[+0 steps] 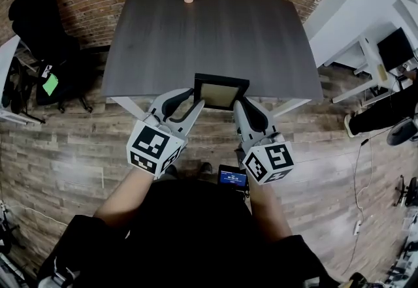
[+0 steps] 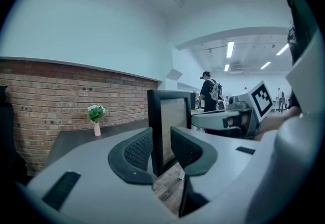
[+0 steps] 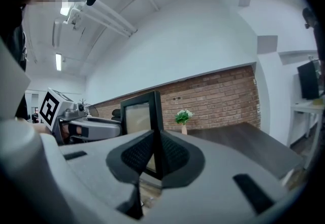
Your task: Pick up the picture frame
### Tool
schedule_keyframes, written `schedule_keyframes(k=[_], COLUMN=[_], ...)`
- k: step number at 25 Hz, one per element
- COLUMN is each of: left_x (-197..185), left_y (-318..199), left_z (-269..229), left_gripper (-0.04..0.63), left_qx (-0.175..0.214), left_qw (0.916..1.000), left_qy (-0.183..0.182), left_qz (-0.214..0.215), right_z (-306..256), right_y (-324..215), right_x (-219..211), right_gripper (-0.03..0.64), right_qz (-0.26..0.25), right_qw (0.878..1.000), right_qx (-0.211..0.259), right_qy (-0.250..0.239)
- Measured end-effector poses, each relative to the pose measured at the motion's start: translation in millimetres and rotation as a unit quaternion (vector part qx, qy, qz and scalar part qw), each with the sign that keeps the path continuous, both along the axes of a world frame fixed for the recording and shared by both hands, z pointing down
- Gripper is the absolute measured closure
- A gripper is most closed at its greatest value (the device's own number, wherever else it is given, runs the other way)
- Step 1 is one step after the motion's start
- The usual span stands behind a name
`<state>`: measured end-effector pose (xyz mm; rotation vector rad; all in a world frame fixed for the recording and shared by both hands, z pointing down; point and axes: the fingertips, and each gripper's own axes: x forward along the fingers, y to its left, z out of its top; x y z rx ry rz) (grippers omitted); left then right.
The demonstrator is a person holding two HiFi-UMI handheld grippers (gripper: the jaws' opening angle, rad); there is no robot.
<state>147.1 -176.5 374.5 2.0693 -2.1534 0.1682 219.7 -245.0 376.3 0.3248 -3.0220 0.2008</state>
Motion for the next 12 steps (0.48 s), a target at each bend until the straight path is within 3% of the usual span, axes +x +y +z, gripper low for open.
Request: schedule_keyframes(k=[12], left_x=[28.3], left_y=[-34.5], left_z=[3.2], left_gripper=[0.489], left_qx=[-0.005], left_qw=[1.0], left_qy=[0.005], left_qz=[0.001], right_z=[7.7], right_y=[-33.2], right_x=[29.5], right_gripper=[0.575], right_qz=[-0.004], right_qw=[1.0], right_qx=[-0.014], right_qy=[-0.003])
